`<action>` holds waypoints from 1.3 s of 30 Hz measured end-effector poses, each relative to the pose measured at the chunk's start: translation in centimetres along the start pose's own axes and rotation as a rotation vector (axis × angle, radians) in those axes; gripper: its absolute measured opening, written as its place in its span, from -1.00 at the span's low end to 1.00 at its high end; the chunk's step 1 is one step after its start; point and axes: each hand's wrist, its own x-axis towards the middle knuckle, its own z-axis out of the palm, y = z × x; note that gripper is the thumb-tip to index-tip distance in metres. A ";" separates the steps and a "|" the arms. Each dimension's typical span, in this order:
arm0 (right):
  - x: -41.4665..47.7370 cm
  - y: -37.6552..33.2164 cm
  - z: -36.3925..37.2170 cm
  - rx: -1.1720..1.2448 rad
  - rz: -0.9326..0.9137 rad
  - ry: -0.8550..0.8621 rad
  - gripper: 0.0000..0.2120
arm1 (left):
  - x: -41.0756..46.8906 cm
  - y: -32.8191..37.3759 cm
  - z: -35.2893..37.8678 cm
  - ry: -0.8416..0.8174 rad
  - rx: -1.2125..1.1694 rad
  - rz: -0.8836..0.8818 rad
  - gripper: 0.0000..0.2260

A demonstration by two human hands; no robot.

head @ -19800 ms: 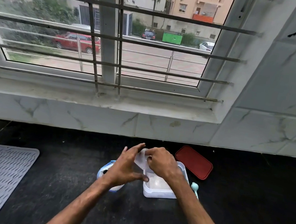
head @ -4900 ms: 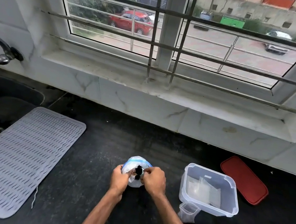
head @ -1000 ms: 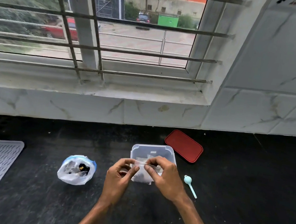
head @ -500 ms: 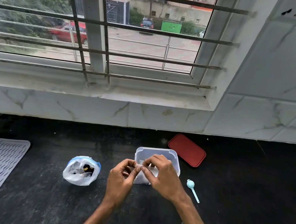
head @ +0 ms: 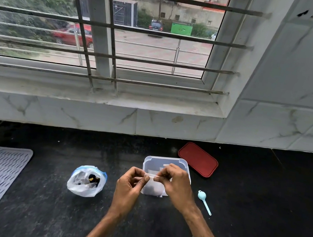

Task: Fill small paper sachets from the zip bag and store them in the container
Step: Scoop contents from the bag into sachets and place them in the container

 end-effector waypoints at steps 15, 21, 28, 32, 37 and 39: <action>0.3 0.3 -1.1 -0.079 0.045 0.057 -0.87 | 0.2 -0.6 0.4 0.044 -0.025 -0.020 -0.94; 0.2 0.2 -2.0 -0.107 -0.007 -0.065 -0.96 | 0.3 -0.1 0.8 0.040 -0.020 0.026 -0.97; 0.7 -0.6 -2.1 -0.242 -0.132 -0.105 -0.90 | 0.6 -0.2 1.5 -0.001 0.055 0.048 -0.91; 0.9 -0.4 -1.8 -0.261 -0.168 -0.090 -0.90 | 0.8 0.1 1.6 0.019 0.054 0.064 -0.95; 1.1 -0.5 -1.5 -0.230 -0.158 -0.038 -0.89 | 0.6 0.5 1.7 0.005 0.002 0.072 -0.93; 1.2 -0.5 -1.4 -0.228 -0.162 -0.029 -0.88 | 0.5 0.5 1.5 -0.015 -0.032 0.064 -0.89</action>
